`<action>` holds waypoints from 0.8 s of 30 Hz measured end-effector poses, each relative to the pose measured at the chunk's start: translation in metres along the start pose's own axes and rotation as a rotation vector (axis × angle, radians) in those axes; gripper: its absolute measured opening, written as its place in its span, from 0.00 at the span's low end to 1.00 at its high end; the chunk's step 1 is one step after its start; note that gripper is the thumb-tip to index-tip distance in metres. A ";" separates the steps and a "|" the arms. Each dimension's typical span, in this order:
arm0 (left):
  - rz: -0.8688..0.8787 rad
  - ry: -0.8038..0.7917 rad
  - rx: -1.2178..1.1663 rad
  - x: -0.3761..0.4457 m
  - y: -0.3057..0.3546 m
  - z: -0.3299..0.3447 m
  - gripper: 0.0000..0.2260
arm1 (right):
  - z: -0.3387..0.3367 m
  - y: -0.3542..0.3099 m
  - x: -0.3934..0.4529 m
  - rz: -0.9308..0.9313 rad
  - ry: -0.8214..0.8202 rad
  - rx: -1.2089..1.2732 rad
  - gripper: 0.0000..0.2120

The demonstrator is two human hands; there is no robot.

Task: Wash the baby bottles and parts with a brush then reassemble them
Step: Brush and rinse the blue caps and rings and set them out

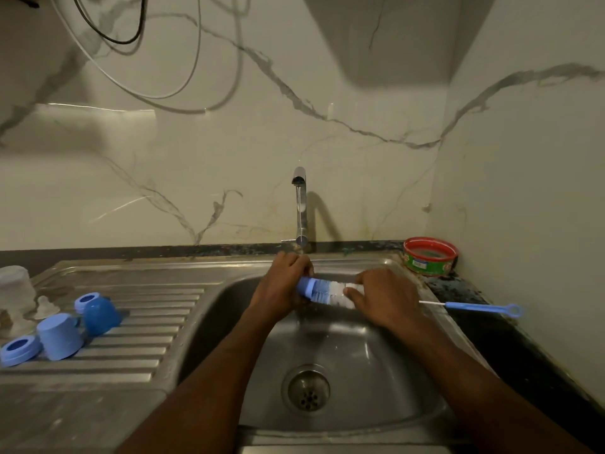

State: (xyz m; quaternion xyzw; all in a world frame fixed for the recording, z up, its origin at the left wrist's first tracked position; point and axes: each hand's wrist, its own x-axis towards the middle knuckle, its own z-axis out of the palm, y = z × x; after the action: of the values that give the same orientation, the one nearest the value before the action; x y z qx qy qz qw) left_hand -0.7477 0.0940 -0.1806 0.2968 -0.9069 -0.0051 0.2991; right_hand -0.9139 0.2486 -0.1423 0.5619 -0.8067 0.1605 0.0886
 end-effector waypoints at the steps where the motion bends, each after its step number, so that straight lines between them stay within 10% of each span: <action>1: -0.025 -0.011 -0.016 -0.001 -0.001 0.002 0.26 | 0.004 -0.003 0.001 -0.013 -0.028 -0.011 0.20; 12: -0.076 -0.238 -0.179 -0.006 0.008 0.016 0.28 | 0.007 -0.002 0.006 0.141 0.042 -0.056 0.20; 24: -0.039 0.054 -0.075 -0.003 -0.016 0.012 0.26 | 0.009 -0.005 0.004 -0.079 -0.027 0.142 0.23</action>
State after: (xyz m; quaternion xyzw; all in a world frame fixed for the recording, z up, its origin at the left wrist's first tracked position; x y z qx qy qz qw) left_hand -0.7439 0.0802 -0.1949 0.3030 -0.8917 -0.0367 0.3343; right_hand -0.9103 0.2402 -0.1491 0.6003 -0.7715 0.2060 0.0439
